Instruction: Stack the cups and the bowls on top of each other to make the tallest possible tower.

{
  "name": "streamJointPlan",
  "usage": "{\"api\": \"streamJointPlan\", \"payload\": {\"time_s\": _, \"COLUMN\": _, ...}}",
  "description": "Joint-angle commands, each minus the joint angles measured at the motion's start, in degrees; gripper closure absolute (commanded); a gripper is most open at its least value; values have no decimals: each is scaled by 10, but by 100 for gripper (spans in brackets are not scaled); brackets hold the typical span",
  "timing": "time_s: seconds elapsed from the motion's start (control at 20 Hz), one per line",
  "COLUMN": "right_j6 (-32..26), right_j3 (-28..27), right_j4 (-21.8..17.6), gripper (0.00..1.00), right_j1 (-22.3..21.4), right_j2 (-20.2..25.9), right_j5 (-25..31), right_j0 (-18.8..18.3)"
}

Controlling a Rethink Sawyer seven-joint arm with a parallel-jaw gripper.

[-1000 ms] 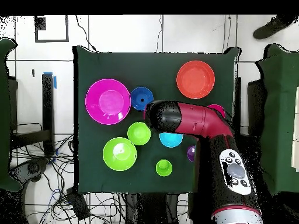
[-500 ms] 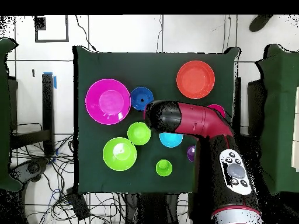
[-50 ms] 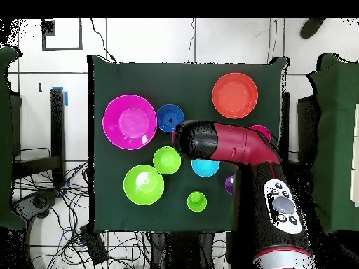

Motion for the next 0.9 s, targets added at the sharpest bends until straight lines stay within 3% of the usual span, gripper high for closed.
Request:
{"api": "streamJointPlan", "payload": {"time_s": 0.05, "right_j6": -2, "right_j3": -4, "right_j4": -3, "gripper": 0, "right_j1": 23, "right_j2": 48, "right_j5": 53, "right_j0": -4}}
{"api": "streamJointPlan", "payload": {"time_s": 0.9, "right_j6": 6, "right_j3": -4, "right_j4": -4, "gripper": 0, "right_j1": 21, "right_j2": 43, "right_j5": 51, "right_j0": 2}}
